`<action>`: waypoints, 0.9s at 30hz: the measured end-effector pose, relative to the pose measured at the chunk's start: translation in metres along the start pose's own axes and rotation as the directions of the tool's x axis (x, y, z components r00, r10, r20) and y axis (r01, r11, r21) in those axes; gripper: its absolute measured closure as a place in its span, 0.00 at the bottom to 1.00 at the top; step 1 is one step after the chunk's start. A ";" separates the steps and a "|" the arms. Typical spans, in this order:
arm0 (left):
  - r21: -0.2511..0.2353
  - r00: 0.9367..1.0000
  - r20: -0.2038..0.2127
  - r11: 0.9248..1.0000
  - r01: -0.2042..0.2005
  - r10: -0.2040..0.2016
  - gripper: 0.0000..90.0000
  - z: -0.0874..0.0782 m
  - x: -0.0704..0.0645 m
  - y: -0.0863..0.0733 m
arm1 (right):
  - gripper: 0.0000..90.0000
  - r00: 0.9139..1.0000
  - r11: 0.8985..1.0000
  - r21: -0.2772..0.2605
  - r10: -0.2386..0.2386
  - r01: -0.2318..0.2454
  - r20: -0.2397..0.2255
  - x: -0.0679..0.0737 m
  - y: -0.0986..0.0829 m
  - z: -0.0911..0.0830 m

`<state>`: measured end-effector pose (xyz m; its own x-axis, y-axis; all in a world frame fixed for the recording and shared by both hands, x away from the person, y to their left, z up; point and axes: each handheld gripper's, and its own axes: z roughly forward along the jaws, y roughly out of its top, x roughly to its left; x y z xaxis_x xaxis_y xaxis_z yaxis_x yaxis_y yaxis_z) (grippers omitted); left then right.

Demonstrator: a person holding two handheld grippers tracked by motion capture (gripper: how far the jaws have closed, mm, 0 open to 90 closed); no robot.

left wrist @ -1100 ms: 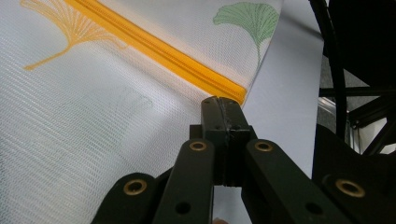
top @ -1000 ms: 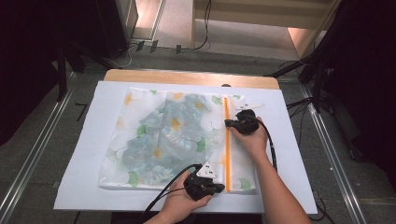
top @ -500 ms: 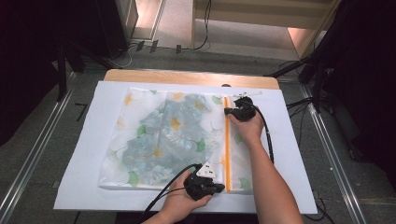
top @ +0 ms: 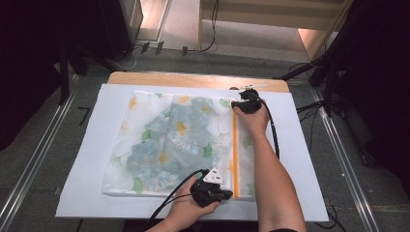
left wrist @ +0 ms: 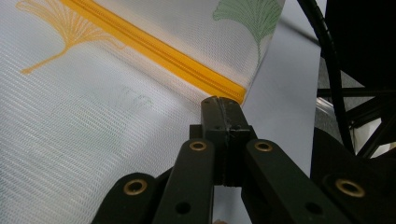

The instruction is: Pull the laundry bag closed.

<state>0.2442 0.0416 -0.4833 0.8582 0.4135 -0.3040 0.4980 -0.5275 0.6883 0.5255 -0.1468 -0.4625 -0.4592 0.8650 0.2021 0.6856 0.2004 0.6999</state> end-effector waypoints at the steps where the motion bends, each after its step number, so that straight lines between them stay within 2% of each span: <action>1: -0.001 1.000 0.001 1.000 0.003 -0.003 1.00 0.000 0.000 0.000 | 1.00 1.000 1.000 0.002 -0.003 0.003 0.003 -0.001 0.002 0.001; 11: 0.005 1.000 0.001 1.000 -0.002 0.002 1.00 0.000 0.001 0.000 | 1.00 0.999 0.999 -0.007 0.043 -0.043 0.005 -0.008 0.017 0.010; 19: 0.005 1.000 0.000 1.000 -0.001 0.001 1.00 0.000 0.001 0.000 | 1.00 0.999 0.999 -0.010 0.041 -0.040 0.021 -0.009 0.023 0.012; 27: 0.005 1.000 0.002 1.000 0.000 0.000 1.00 0.000 0.001 0.000 | 1.00 0.998 0.998 -0.039 0.049 -0.048 0.032 -0.009 0.038 0.007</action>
<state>0.2452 0.0420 -0.4832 0.8583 0.4123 -0.3055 0.4989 -0.5310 0.6850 0.5593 -0.1439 -0.4425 -0.4068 0.8881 0.2139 0.6839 0.1408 0.7158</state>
